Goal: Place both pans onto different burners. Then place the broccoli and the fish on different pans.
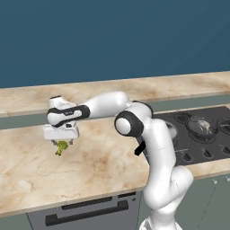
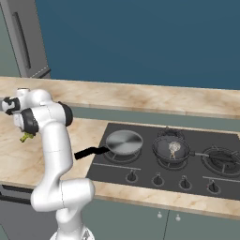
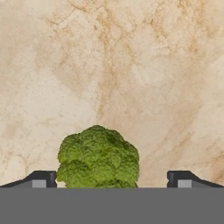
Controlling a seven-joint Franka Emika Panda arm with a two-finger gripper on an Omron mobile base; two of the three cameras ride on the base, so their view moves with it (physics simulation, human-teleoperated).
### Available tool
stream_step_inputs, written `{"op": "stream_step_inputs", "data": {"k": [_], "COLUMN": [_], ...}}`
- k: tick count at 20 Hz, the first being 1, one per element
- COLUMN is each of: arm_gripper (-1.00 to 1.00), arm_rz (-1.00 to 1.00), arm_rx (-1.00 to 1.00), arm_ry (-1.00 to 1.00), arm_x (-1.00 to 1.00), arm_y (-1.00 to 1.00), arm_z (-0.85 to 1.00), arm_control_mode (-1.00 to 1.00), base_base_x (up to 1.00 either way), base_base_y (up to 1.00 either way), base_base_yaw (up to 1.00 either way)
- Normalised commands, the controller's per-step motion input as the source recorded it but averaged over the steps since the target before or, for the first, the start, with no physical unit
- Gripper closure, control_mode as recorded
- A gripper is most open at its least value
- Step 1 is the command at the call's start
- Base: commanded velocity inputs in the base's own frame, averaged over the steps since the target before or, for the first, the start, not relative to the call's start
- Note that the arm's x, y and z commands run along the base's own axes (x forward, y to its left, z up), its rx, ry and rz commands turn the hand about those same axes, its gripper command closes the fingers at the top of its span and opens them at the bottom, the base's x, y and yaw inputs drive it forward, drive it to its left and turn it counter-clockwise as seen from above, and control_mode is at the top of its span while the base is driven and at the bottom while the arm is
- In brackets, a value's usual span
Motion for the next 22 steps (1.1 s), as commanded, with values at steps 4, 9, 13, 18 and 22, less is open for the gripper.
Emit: {"op": "stream_step_inputs", "data": {"k": [4, 9, 13, 18, 22], "arm_gripper": [-1.0, -1.0, -1.0, -1.0, -1.0], "arm_rz": [0.0, 0.0, 0.0, 0.0, 0.0], "arm_rx": [0.0, 0.0, 0.0, 0.0, 0.0], "arm_ry": [0.0, 0.0, 0.0, 0.0, 0.0], "arm_x": [0.0, 0.0, 0.0, 0.0, 0.0], "arm_y": [-0.01, 0.0, 0.0, 0.0, 0.0], "arm_z": [-0.03, -0.1, -0.19, -0.21, -0.25], "arm_control_mode": [-1.0, -1.0, -1.0, -1.0, -1.0], "base_base_x": [0.0, 0.0, 0.0, 0.0, 0.0], "base_base_y": [0.0, 0.0, 0.0, 0.0, 0.0], "base_base_yaw": [0.0, 0.0, 0.0, 0.0, 0.0]}}
